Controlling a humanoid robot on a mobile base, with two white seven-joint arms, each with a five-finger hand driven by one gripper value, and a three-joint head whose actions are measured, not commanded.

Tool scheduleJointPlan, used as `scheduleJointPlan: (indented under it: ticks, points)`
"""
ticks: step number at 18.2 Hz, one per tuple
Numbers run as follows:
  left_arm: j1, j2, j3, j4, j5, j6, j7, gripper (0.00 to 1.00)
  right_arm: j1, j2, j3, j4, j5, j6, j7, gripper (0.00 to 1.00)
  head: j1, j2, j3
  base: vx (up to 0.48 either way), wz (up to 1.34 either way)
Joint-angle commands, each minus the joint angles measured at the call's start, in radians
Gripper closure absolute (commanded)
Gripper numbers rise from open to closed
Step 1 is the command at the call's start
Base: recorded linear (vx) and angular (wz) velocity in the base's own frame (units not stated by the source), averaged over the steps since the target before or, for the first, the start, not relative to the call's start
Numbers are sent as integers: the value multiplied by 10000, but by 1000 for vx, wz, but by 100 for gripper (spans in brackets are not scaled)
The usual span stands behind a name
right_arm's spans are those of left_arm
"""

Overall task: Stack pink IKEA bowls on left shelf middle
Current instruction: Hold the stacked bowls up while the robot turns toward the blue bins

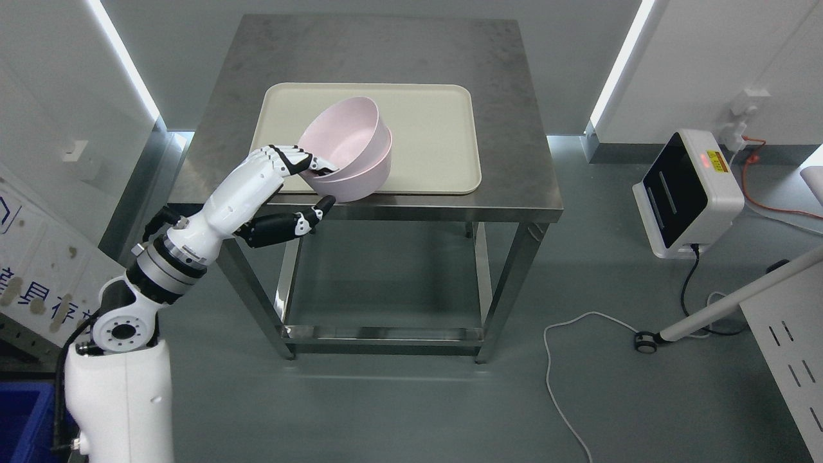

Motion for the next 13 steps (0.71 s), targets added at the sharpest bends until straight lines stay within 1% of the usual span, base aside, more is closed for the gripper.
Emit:
scheduleJointPlan:
  ticks: [1,6,13]
  points:
    - [90,175,-315,-150,332,1,41,97,295,-175,-107,-337,0,-36,2,0,0,0,0,-125,11]
    - [90,175,-316,-150,592,1,-5,96,295,-175,-107,-337,0,-21,2,0,0,0,0,-208,100]
    - [366,175,-239,-150,608,1,-51,98,295,-175,-123,-337,0,-36,2,0,0,0,0,-259,8]
